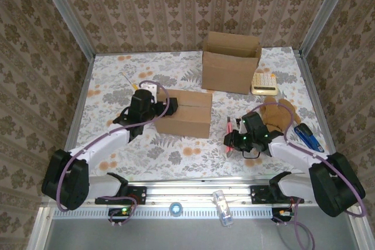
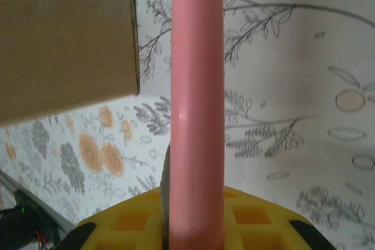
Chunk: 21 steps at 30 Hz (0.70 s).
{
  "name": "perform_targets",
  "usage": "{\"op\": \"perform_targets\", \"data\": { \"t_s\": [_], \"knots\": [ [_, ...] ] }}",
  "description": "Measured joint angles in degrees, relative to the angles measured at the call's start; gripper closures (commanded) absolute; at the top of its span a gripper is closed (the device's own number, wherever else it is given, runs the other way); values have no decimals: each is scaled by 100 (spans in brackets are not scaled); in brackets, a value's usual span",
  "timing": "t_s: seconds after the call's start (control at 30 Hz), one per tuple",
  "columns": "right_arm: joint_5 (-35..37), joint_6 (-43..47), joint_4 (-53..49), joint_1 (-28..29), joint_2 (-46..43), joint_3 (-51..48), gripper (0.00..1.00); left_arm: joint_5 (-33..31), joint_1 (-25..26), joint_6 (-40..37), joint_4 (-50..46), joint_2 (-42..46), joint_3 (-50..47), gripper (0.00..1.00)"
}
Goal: Unpack the express box
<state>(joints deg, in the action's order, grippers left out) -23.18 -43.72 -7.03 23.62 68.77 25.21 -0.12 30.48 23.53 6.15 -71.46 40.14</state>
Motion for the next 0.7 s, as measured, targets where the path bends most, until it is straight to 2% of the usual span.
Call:
{"op": "perform_targets", "data": {
  "t_s": [0.33,0.63,0.7],
  "knots": [
    [31,-2,719,-7,964,4,100,127,-15,-133,-483,179,138,0],
    [-166,-24,817,-85,1172,61,100,164,-61,-391,-1126,402,402,0],
    [-162,-26,811,-85,1169,61,94,168,-96,-437,-1233,437,509,0]
  ]
}}
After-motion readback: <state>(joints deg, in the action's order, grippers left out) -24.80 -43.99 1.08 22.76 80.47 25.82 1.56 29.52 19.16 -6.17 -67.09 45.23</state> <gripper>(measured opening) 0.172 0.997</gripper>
